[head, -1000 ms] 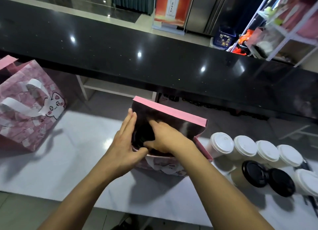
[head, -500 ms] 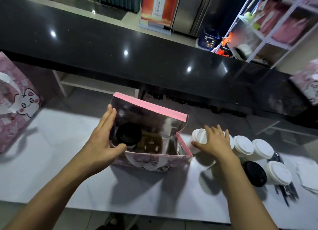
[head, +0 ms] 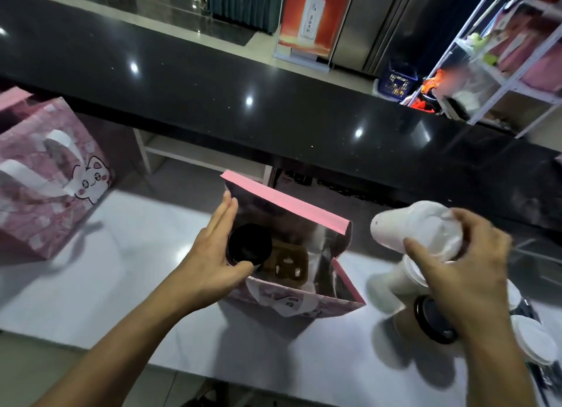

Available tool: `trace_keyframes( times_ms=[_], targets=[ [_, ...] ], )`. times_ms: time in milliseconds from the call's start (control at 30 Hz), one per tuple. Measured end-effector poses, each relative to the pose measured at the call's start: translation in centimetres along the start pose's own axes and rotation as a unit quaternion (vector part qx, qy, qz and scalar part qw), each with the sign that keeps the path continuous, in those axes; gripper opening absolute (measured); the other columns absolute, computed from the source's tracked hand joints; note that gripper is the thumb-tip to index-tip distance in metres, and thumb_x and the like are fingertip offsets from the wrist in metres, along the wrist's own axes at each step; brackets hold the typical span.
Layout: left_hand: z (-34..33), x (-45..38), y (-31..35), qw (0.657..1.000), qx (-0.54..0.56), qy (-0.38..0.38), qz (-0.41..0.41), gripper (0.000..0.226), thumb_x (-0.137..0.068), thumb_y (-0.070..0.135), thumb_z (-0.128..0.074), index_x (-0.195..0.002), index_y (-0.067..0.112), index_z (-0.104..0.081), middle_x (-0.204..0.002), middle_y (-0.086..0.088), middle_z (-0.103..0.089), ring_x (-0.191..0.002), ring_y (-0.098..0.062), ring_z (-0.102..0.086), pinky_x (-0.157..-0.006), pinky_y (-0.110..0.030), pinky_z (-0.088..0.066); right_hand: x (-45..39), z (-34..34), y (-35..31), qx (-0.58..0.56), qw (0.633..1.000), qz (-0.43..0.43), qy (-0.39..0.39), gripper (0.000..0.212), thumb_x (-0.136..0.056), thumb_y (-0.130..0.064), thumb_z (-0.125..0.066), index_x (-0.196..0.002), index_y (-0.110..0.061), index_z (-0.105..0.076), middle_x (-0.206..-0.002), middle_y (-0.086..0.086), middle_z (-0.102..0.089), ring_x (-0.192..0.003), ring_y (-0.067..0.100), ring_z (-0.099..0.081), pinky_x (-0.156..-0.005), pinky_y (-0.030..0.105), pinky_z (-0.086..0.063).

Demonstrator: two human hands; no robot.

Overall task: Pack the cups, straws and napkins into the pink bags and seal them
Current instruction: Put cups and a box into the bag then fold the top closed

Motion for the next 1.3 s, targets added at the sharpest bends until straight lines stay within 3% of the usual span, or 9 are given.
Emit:
trace_keyframes(
  times_ms=[100,167,233,333,467,633,1033,1200,1300],
  targets=[
    [0.1,-0.1,0.4,1.0,0.005,0.0,-0.004,0.104,-0.074,0.04,-0.057,-0.155,0.045,0.007,-0.159,0.033,0.018,-0.141,0.008,-0.002,-0.099,-0.009,-0.037,2.4,1.6,-6.2,-0.111,0.991,0.023,-0.069,0.063,-0.074,-0.023,-0.084,-0.126,-0.035,-0.052,-0.122,-0.011,-0.057,-0.101,0.008,-0.059,-0.075,0.014,-0.045],
    [0.1,-0.1,0.4,1.0,-0.001,0.0,-0.004,0.104,-0.073,0.041,-0.056,-0.155,0.045,0.007,-0.159,0.032,0.018,-0.141,0.008,-0.002,-0.102,-0.017,-0.039,4.4,-1.0,-8.6,-0.138,0.974,0.028,-0.175,0.063,-0.072,-0.032,-0.087,-0.124,-0.04,-0.053,-0.117,-0.017,-0.061,-0.099,0.002,-0.061,-0.076,0.021,-0.049],
    [0.1,-0.2,0.4,1.0,-0.007,0.004,-0.008,0.104,-0.071,0.041,-0.055,-0.156,0.042,0.005,-0.159,0.032,0.018,-0.143,0.009,0.001,-0.105,-0.016,-0.033,6.4,-4.6,-9.5,-0.083,0.965,0.048,-0.245,0.069,-0.065,-0.049,-0.08,-0.126,-0.042,-0.049,-0.119,-0.02,-0.056,-0.105,0.003,-0.057,-0.084,0.026,-0.048],
    [-0.1,-0.2,0.3,1.0,-0.002,0.001,-0.01,0.106,-0.069,0.04,-0.054,-0.156,0.042,0.007,-0.157,0.035,0.019,-0.144,0.009,0.001,-0.099,-0.011,-0.035,7.9,-11.1,-8.8,0.096,0.943,0.094,-0.304,0.07,-0.074,-0.049,-0.071,-0.135,-0.04,-0.036,-0.127,-0.017,-0.038,-0.118,0.01,-0.044,-0.094,0.027,-0.041],
    [-0.6,-0.1,0.5,1.0,-0.002,-0.007,-0.018,0.107,-0.069,0.039,-0.053,-0.157,0.038,0.007,-0.159,0.032,0.019,-0.145,0.009,0.003,-0.089,0.008,-0.022,6.8,-16.3,-7.8,0.207,0.924,0.119,-0.299,0.067,-0.082,-0.037,-0.069,-0.137,-0.025,-0.034,-0.13,-0.001,-0.036,-0.118,0.023,-0.048,-0.094,0.034,-0.047],
    [-1.1,0.1,0.5,1.0,-0.004,-0.015,-0.019,0.106,-0.068,0.042,-0.05,-0.157,0.037,0.008,-0.159,0.031,0.021,-0.144,0.01,0.004,-0.087,0.01,-0.019,5.8,-19.0,-7.0,0.301,0.892,0.157,-0.298,0.055,-0.086,-0.033,-0.069,-0.131,-0.017,-0.042,-0.126,0.005,-0.044,-0.113,0.026,-0.05,-0.093,0.036,-0.048],
    [-1.4,-0.4,0.8,1.0,0.001,-0.024,-0.016,0.105,-0.072,0.034,-0.053,-0.157,0.038,0.009,-0.157,0.034,0.021,-0.143,0.011,0.002,-0.086,0.009,-0.022,4.1,-23.2,-2.3,0.344,0.851,0.072,-0.391,0.052,-0.087,-0.027,-0.071,-0.132,-0.012,-0.051,-0.126,0.012,-0.056,-0.113,0.033,-0.059,-0.093,0.038,-0.049],
    [-1.7,-0.7,0.9,0.999,-0.007,-0.034,-0.022,0.107,-0.07,0.034,-0.053,-0.156,0.04,0.01,-0.156,0.036,0.022,-0.145,0.011,0.004,-0.111,-0.013,-0.017,4.9,-24.7,-1.6,0.36,0.84,0.065,-0.4,0.049,-0.094,-0.015,-0.061,-0.14,-0.008,-0.047,-0.137,0.016,-0.054,-0.123,0.036,-0.056,-0.102,0.041,-0.048],
    [-1.6,-1.2,0.9,0.999,-0.009,-0.036,-0.016,0.106,-0.07,0.036,-0.053,-0.156,0.041,0.009,-0.156,0.036,0.021,-0.143,0.013,0.004,-0.116,-0.022,-0.019,4.7,-24.7,-1.4,0.361,0.843,0.071,-0.392,0.045,-0.096,-0.013,-0.056,-0.14,-0.006,-0.047,-0.138,0.018,-0.052,-0.124,0.036,-0.054,-0.102,0.042,-0.046]
  ],
)
Point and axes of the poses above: each hand's wrist, its own x-axis away from the middle knuckle, its own z-axis out of the back of the hand, y = z × x, the point moved 10 cm from there along -x, towards the middle knuckle
